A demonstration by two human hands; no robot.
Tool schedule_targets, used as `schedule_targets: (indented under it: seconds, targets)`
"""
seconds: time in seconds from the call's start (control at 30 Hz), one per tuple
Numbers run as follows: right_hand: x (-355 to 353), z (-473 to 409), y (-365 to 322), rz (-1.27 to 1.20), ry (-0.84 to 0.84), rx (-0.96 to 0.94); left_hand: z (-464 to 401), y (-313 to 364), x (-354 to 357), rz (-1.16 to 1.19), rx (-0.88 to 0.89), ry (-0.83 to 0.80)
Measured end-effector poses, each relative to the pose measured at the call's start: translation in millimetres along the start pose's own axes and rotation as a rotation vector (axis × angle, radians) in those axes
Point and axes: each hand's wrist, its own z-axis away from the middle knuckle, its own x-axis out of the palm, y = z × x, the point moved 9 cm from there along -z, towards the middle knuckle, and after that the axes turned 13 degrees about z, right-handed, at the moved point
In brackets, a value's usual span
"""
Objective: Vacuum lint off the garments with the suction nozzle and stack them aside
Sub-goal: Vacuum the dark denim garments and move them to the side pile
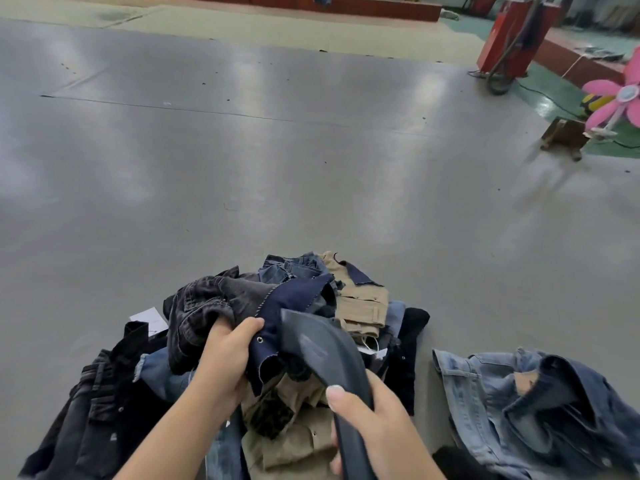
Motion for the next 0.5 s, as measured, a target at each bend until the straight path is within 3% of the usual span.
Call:
schedule_targets:
  seconds: [0.4, 0.5]
  targets:
    - [-75, -45, 21, -0.156, 0.320, 0.142, 1, -2, 7, -0.142, 0.021, -0.095]
    - [-110, -36, 19, -0.211, 0.438, 0.100, -3, 15, 21, -0.151, 0.032, -0.165]
